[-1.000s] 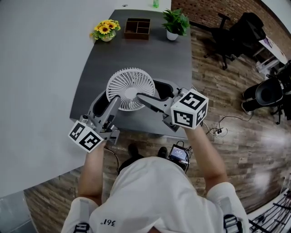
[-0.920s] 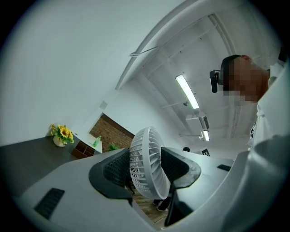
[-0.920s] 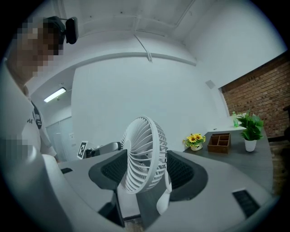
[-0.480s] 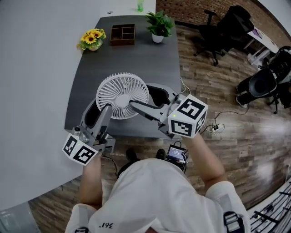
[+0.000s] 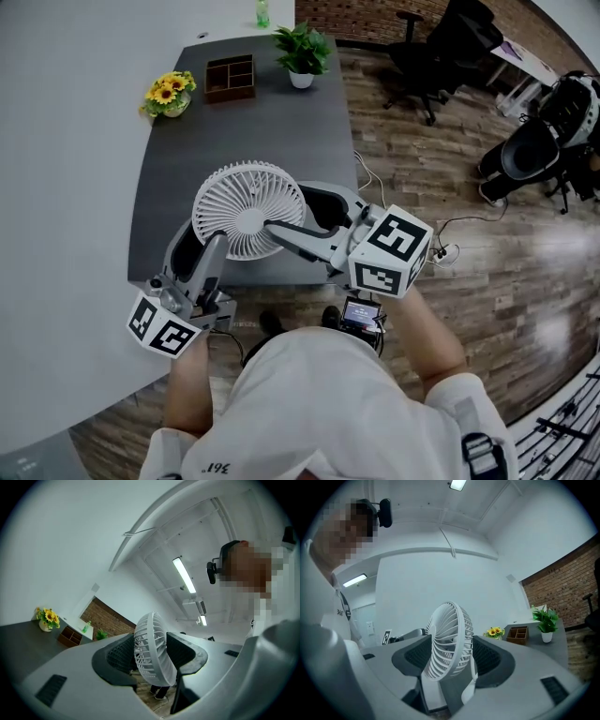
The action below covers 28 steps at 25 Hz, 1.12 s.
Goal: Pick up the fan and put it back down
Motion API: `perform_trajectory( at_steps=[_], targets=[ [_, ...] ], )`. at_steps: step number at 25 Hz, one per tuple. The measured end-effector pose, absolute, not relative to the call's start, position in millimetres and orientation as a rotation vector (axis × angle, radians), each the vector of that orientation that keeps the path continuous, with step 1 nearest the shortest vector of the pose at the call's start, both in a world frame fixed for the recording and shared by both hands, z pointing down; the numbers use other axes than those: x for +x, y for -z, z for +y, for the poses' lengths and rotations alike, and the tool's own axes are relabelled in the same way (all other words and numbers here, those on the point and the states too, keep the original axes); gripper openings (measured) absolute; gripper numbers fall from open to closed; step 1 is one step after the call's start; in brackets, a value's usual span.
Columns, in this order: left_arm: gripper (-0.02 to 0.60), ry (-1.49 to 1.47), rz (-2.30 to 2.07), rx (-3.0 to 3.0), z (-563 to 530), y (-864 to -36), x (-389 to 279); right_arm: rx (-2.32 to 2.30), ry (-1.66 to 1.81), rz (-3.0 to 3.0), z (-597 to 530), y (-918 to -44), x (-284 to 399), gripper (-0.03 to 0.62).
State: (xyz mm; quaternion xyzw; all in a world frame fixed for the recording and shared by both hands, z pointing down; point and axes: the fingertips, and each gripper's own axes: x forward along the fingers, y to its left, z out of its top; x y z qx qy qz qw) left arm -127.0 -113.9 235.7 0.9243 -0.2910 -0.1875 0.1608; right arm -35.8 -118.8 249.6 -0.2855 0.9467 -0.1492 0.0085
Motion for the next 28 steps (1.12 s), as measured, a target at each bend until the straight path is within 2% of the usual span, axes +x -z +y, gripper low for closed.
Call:
perform_trajectory(
  at_steps=[28],
  targets=[
    [0.234, 0.526, -0.689, 2.651, -81.7, -230.5, -76.4, -1.041, 0.457, 2.882, -75.5, -243.8, 15.4, 0.282]
  ],
)
